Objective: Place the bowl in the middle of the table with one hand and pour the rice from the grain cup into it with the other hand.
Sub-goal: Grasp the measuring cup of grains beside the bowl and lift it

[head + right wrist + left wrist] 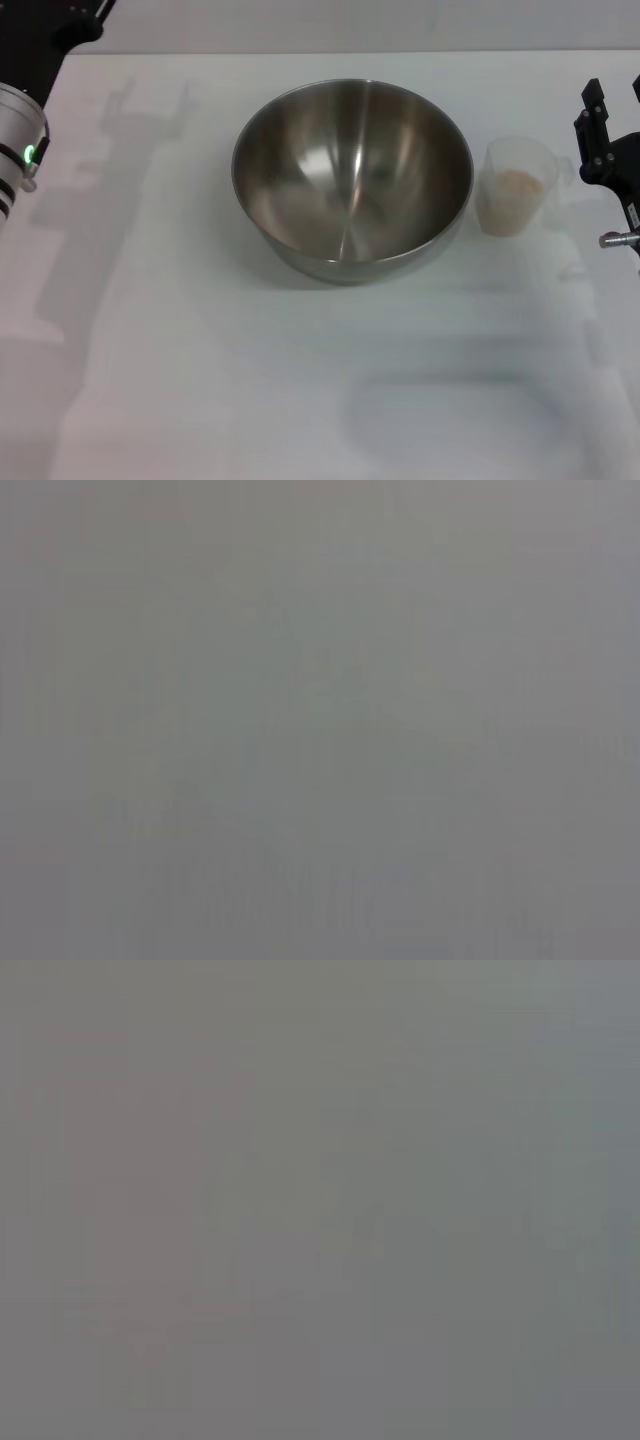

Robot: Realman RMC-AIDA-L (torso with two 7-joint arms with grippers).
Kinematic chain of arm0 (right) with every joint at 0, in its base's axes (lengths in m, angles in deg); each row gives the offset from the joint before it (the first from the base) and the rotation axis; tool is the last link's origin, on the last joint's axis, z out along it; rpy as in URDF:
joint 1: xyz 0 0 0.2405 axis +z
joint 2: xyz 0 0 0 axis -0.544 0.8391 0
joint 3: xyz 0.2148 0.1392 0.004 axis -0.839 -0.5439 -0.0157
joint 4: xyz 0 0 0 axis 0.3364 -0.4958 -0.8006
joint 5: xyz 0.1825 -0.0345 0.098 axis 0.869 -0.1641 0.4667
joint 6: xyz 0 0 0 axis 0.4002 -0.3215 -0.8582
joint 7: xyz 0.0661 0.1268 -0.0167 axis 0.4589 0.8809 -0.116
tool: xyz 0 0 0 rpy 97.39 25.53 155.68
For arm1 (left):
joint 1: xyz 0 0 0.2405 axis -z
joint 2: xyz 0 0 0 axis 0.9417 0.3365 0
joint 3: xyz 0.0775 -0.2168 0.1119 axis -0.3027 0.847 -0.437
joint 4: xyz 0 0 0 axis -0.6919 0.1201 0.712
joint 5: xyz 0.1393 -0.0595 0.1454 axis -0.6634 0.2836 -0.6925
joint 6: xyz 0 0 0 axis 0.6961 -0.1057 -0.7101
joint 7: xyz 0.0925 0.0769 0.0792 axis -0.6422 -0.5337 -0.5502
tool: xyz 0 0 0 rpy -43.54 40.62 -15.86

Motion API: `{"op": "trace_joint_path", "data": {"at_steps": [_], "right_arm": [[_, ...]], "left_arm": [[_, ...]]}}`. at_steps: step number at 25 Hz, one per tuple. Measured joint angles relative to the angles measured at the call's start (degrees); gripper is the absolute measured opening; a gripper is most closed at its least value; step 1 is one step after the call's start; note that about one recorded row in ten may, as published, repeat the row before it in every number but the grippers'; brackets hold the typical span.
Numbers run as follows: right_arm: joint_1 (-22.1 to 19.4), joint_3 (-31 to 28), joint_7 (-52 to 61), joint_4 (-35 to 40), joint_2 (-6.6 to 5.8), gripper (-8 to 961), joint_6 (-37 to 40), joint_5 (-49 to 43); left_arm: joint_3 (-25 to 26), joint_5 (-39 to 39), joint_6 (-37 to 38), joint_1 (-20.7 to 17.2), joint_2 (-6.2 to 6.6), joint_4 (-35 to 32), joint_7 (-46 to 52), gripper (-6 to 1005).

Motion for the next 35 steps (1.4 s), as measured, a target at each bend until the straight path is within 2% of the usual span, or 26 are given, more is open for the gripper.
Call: {"op": "trace_joint_path", "data": {"at_steps": [4,13,20,25,35], "right_arm": [[-1.18,-0.05,-0.21,-1.80,0.07,482,0.00,0.01],[-4.22,-0.05,-0.43,-3.69,0.18,481,-0.07,0.09],[-6.45,0.20,-0.08,-4.57,0.20,482,-1.49,0.18],[-7.08,0.27,0.02,-4.74,0.23,482,-3.21,0.19],[-7.14,0.10,0.11,-4.92,0.22,482,-6.89,0.18]], "left_arm": [[1.43,-0.19,0.57,0.88,0.20,-2.26,-0.30,806],[2.24,-1.93,2.43,3.76,0.26,-5.84,-10.40,806],[2.19,-1.47,3.51,4.41,-0.19,-7.86,-9.06,806],[2.14,-1.38,3.36,4.24,0.01,-8.78,-2.33,806],[1.59,-1.69,2.67,5.11,-0.24,-12.16,-1.87,806]]}}
